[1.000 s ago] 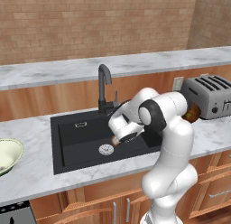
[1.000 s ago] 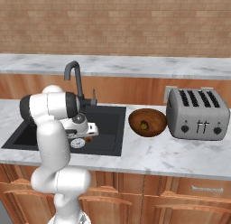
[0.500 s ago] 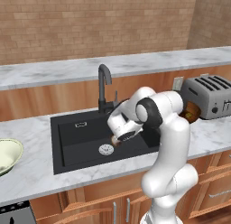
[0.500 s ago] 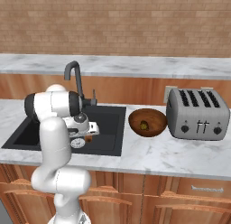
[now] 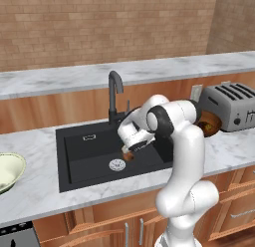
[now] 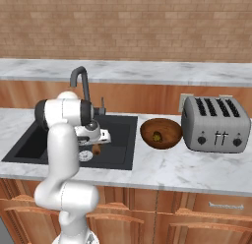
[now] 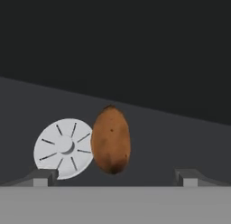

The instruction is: Pick the sweet potatos from the cabinet and place them in one bowl. Pick the potato from the sink and place it in the other bowl.

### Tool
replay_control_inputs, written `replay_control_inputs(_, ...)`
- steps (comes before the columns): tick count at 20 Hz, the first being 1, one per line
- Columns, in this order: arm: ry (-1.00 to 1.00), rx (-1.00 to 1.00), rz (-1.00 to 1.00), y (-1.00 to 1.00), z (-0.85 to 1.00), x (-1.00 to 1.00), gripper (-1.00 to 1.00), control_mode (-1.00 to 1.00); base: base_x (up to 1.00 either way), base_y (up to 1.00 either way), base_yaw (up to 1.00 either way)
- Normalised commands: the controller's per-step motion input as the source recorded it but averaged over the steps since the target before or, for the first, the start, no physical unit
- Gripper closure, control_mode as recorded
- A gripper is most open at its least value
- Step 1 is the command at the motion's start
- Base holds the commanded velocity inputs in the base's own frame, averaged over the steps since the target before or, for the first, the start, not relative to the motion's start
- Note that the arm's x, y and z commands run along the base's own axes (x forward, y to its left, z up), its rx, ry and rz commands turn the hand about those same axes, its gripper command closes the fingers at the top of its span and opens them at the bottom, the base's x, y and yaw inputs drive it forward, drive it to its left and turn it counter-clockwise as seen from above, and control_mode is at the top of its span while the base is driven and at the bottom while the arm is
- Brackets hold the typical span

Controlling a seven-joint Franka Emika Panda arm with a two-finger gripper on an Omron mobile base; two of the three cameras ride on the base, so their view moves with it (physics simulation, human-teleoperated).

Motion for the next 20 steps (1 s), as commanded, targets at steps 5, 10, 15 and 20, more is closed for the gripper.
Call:
replay_control_inputs(5,0.13,0.00,-0.01,0.11,-0.09,0.57,-1.00,-1.00,0.00,0.00,0.00)
replay_control_inputs(10,0.22,0.00,0.00,0.20,0.00,0.19,-1.00,-1.00,0.00,0.00,0.00)
replay_control_inputs(15,0.14,0.00,0.00,0.13,0.17,0.25,-1.00,-1.00,0.00,0.00,0.00)
replay_control_inputs(20,0.01,0.00,0.00,0.11,0.20,0.48,-1.00,-1.00,0.00,0.00,0.00)
